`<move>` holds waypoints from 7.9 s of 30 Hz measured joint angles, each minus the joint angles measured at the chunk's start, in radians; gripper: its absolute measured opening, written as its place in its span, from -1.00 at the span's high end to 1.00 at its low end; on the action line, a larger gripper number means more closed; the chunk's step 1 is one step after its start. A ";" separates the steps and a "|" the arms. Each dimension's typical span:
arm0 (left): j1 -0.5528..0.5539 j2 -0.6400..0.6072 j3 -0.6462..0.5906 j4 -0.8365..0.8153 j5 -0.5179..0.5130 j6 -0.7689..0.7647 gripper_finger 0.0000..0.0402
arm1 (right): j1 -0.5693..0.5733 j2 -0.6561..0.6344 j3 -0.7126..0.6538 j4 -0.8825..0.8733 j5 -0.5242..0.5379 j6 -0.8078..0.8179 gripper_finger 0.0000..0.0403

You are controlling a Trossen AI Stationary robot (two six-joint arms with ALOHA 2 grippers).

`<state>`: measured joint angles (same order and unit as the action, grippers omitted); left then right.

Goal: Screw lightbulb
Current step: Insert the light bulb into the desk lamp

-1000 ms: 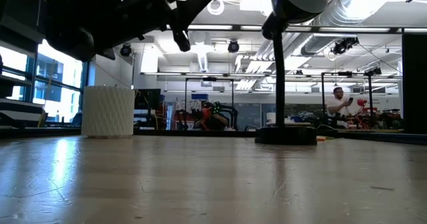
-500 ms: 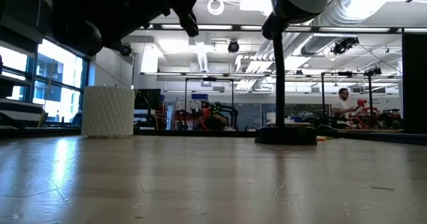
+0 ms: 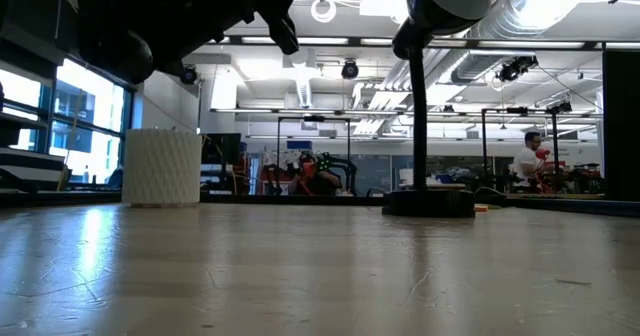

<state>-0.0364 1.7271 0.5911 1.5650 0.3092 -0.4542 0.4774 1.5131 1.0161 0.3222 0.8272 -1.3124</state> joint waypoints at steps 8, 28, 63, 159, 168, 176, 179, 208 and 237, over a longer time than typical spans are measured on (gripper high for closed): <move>0.003 0.000 0.000 -0.007 0.002 -0.016 0.39 | 0.015 0.000 0.000 -0.005 0.010 0.143 -0.21; 0.068 0.001 -0.003 -0.218 -0.005 0.018 0.04 | 0.249 -0.086 0.295 -0.609 0.407 0.877 -0.19; 0.562 0.337 0.626 -0.595 0.588 0.005 0.25 | -0.109 -0.147 0.379 -1.615 0.388 1.520 -0.19; 0.663 0.459 0.978 -0.964 0.552 0.269 0.42 | -0.418 -0.147 0.396 -1.461 0.080 2.116 -0.22; 0.654 0.460 0.998 -0.907 0.758 0.195 0.21 | -0.418 -0.148 0.396 -1.461 0.077 2.116 -0.22; 0.670 0.460 1.048 -0.906 0.889 0.118 -0.22 | -0.418 -0.148 0.396 -1.461 0.071 2.097 -0.22; 0.663 0.460 1.050 -0.908 0.890 0.118 -0.34 | -0.418 -0.148 0.396 -1.461 0.069 2.093 -0.22; 0.588 0.696 1.374 -0.747 1.063 -0.073 -0.48 | -0.417 -0.147 0.396 -1.464 0.020 2.087 -0.22; 0.603 0.690 1.369 -0.622 1.002 -0.190 -0.48 | -0.417 -0.147 0.396 -1.417 0.023 1.983 -0.22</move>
<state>0.5666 2.4168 1.9606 0.9426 1.3113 -0.6437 0.0601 1.3663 1.4120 -1.0951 0.8498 0.6708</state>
